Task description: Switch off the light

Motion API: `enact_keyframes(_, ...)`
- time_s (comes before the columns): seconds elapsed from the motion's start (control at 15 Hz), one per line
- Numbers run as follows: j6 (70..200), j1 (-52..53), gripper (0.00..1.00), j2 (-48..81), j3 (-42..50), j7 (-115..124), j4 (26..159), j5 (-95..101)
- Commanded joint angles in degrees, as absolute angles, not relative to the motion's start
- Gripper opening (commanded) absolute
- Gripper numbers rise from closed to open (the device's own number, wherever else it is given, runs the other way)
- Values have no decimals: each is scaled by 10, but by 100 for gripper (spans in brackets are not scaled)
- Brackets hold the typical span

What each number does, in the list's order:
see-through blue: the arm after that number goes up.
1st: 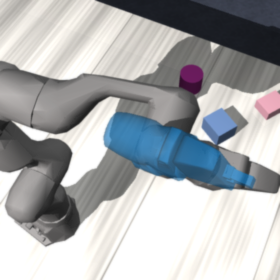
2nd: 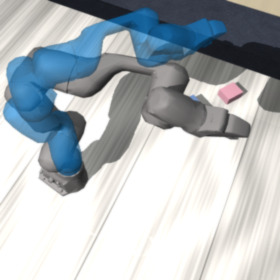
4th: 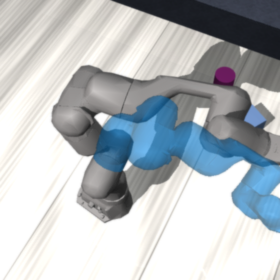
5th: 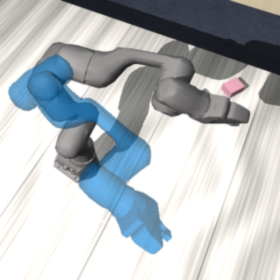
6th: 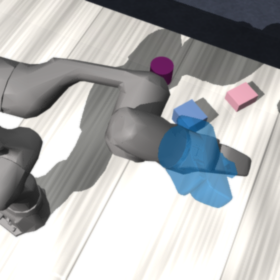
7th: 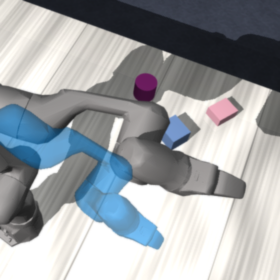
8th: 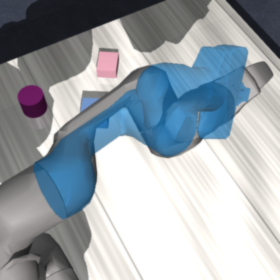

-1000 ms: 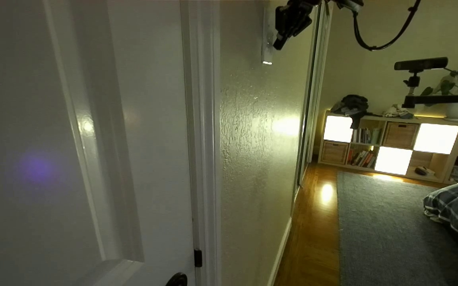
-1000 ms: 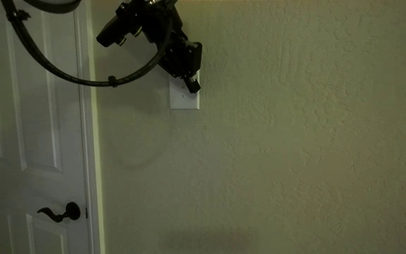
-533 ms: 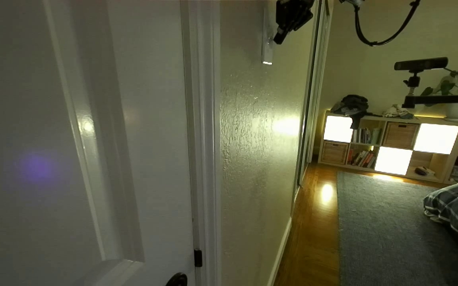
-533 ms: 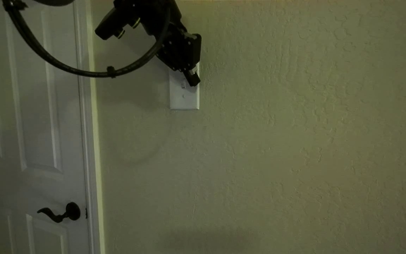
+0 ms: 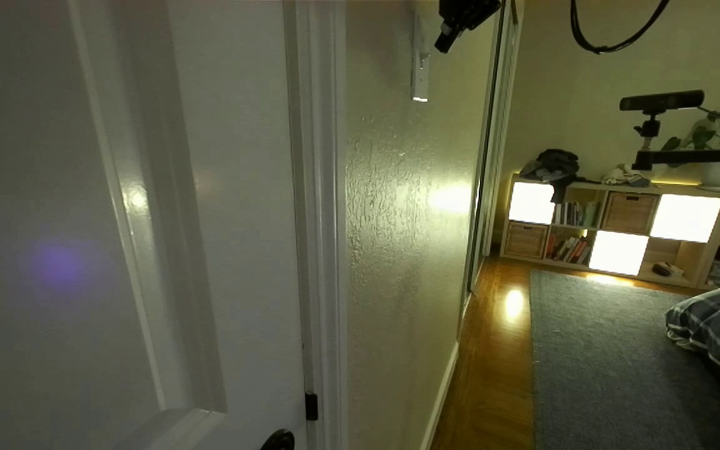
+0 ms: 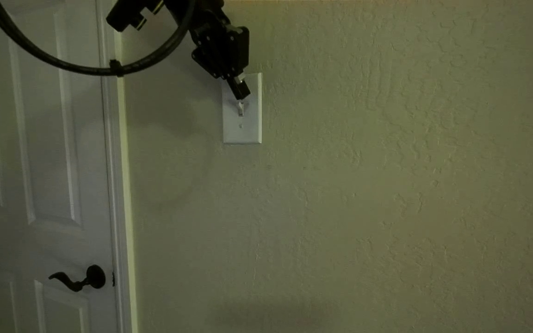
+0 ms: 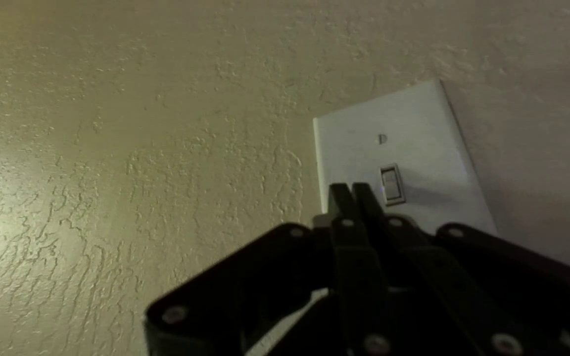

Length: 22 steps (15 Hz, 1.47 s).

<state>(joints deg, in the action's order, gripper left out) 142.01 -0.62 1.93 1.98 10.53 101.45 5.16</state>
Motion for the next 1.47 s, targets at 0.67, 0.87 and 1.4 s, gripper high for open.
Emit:
enact_keyframes(0.67,1399,-1,6,-3,1,119,1032,37)
enact_keyframes(0.87,1406,-1,6,-2,1,116,1030,39)
enact_keyframes(1.4,1409,-3,6,32,5,116,1011,45)
